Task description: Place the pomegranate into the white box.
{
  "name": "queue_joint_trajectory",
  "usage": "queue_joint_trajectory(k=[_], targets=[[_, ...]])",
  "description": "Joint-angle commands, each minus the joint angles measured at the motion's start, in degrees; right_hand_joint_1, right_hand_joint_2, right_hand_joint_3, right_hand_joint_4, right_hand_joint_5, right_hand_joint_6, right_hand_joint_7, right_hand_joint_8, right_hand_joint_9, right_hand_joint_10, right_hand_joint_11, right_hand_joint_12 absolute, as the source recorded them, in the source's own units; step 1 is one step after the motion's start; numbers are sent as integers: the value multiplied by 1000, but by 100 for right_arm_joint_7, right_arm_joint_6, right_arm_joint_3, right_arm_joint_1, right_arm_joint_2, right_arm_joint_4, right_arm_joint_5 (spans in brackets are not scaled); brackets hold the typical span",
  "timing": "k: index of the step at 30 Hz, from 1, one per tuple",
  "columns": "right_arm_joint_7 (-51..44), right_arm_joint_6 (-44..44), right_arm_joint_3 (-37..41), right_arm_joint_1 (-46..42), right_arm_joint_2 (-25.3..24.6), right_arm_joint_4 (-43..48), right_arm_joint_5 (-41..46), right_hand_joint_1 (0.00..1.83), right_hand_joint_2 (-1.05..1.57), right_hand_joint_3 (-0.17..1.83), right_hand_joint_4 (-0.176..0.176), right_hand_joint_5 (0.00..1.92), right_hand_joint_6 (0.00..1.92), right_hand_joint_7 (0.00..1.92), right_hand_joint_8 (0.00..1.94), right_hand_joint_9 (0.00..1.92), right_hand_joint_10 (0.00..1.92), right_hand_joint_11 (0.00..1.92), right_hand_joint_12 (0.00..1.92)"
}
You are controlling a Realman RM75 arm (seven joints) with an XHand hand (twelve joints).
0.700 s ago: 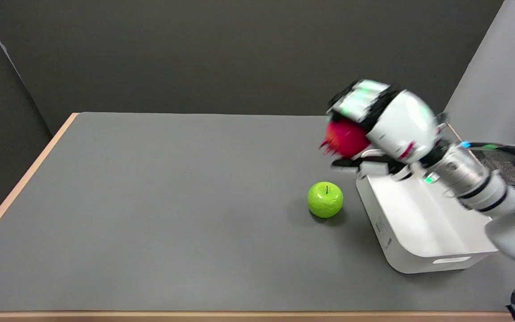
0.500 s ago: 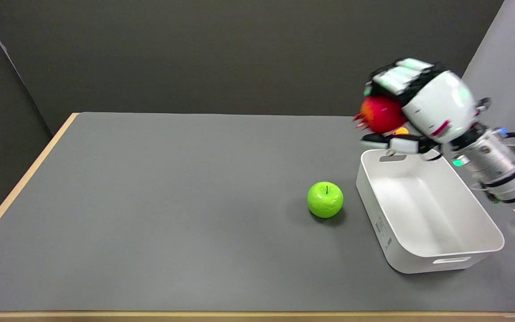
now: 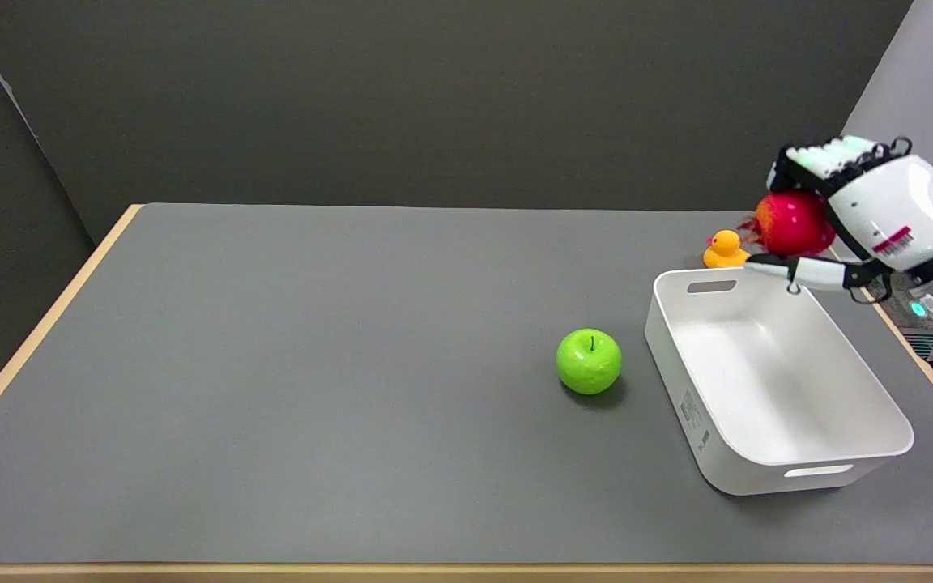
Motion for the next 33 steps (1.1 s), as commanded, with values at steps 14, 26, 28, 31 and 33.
queue_joint_trajectory(k=[14, 26, 28, 31, 33], targets=[[1247, -28, -332, -936, -71, -619, 988, 630, 741, 993, 86, 267, 721, 447, 548, 428, 903, 282, 1427], [1361, 212, -464, -808, -19, -644, 1371, 294, 570, 924, 98, 43, 306, -1, 39, -1, 329, -1, 1016], [1384, 270, -566, -749, -31, -596, 1602, 286, 570, 920, 97, 44, 304, -1, 34, -1, 316, -1, 1010], [1389, 558, -834, -607, 34, -495, 2214, 271, 570, 921, 95, 44, 300, -1, 32, -1, 302, -1, 996], [1389, 743, -1031, -528, 89, -420, 2549, 242, 572, 922, 92, 42, 290, -1, 33, -1, 287, -1, 969]])
